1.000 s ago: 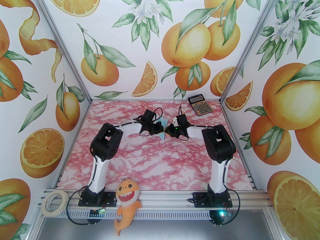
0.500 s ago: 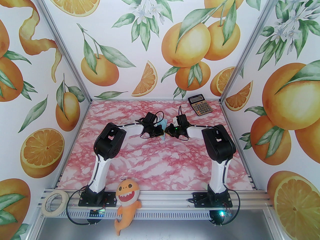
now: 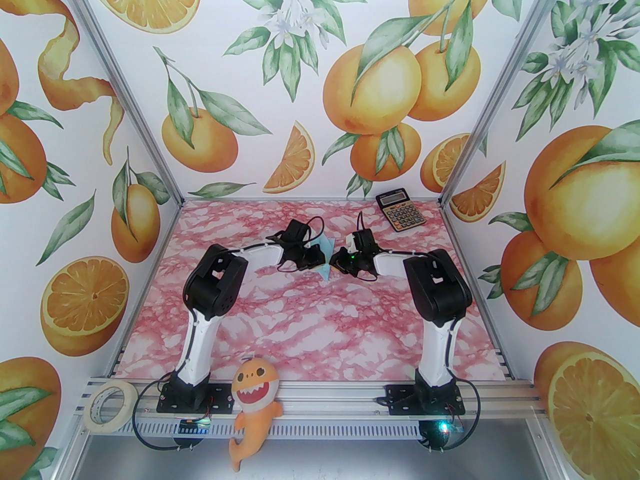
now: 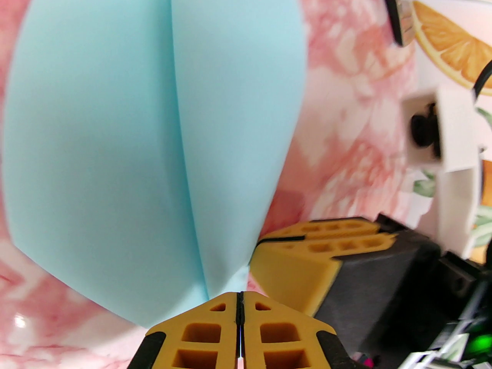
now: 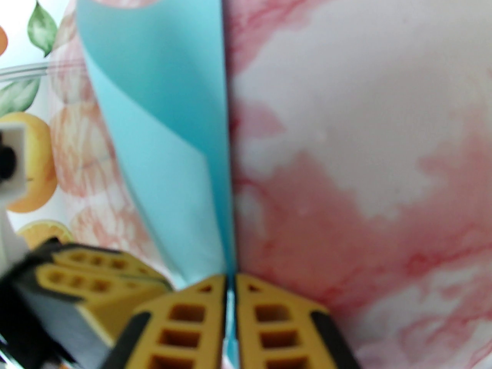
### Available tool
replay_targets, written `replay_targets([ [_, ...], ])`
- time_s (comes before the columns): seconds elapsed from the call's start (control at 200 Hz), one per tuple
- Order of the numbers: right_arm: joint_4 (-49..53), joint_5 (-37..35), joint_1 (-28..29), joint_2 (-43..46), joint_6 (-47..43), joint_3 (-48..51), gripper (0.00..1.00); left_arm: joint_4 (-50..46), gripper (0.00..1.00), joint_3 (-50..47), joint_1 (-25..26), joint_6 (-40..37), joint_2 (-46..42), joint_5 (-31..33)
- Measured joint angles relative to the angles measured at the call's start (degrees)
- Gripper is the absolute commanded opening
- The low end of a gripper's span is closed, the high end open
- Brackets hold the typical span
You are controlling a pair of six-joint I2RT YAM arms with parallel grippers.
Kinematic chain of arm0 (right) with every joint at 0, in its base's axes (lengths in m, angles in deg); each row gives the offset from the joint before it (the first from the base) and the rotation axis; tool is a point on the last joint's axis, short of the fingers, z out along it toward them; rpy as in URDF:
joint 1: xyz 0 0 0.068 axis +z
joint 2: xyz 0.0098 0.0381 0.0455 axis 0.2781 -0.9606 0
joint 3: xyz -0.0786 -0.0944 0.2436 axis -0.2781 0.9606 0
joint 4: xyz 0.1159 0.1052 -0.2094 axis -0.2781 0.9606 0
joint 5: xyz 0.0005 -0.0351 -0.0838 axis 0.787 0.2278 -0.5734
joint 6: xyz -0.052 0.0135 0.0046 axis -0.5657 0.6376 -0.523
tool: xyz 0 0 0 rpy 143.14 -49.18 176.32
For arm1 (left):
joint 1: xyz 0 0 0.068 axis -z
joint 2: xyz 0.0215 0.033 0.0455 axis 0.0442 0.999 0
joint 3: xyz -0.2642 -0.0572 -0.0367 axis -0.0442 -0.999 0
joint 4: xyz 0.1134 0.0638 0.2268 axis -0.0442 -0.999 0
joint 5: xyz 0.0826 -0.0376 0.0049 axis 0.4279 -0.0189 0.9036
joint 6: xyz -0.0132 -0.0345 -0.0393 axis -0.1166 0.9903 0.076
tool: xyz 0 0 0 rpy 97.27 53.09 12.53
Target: Fold a paper plane with a square sheet of paper (fold left side to right side)
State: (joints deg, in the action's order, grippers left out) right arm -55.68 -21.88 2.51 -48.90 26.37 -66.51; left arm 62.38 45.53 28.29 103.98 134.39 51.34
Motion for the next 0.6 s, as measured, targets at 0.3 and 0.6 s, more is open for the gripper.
replay_targets([
  [0.3, 0.0, 0.0, 0.0, 0.0, 0.0, 0.02, 0.12, -0.76, 0.11, 9.33, -1.51, -3.41, 3.06, -1.81],
  [0.6, 0.02, 0.0, 0.0, 0.0, 0.0, 0.02, 0.12, -4.24, 0.11, 14.97, -1.57, -5.95, 9.57, -1.97],
])
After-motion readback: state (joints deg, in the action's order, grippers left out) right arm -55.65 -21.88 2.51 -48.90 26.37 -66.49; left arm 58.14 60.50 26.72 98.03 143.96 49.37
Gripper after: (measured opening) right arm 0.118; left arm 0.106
